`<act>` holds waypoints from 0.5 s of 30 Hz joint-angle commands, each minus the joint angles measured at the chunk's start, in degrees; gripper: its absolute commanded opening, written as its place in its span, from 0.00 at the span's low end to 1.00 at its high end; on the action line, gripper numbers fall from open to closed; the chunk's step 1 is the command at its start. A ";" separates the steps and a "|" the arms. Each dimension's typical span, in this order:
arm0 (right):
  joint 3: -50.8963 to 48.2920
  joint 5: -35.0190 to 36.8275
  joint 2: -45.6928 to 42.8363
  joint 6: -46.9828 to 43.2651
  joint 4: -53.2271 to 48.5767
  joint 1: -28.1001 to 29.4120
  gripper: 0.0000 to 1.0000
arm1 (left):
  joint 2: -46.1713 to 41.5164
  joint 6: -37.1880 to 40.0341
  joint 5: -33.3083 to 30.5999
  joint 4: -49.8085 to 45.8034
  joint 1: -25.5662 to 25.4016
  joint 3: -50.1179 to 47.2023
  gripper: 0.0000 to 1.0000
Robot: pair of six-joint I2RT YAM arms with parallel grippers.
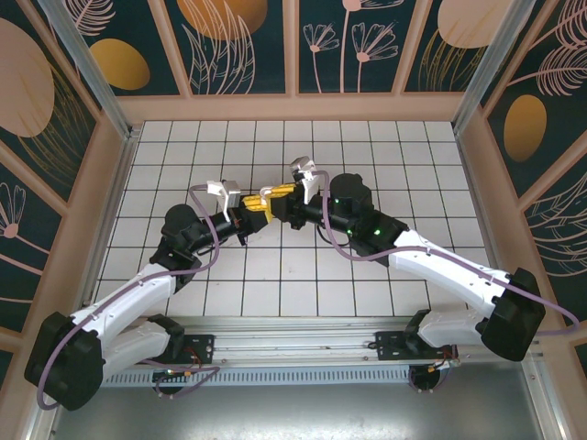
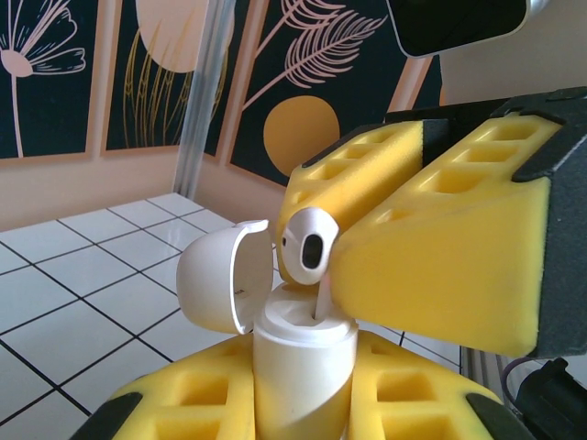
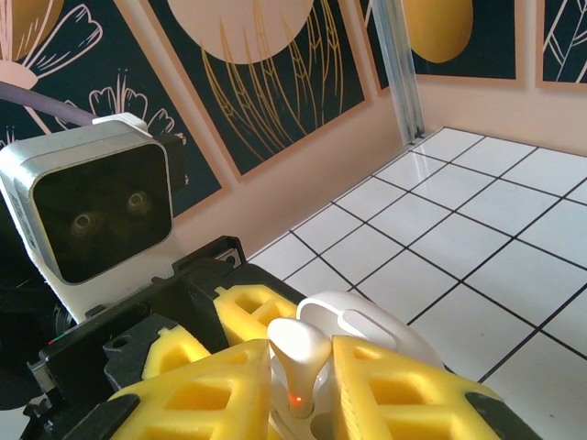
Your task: Insert the wireless bluetooth earbuds into the charging case
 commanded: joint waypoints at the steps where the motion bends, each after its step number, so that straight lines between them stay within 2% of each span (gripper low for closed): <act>1: -0.02 -0.87 -0.77 -0.38 -1.67 0.24 0.24 | -2.24 -0.46 0.30 3.87 -0.12 0.33 0.15; 15: 0.86 -1.47 -2.47 0.95 -1.34 0.35 0.28 | -2.88 0.00 -0.71 3.11 -0.07 -0.21 0.15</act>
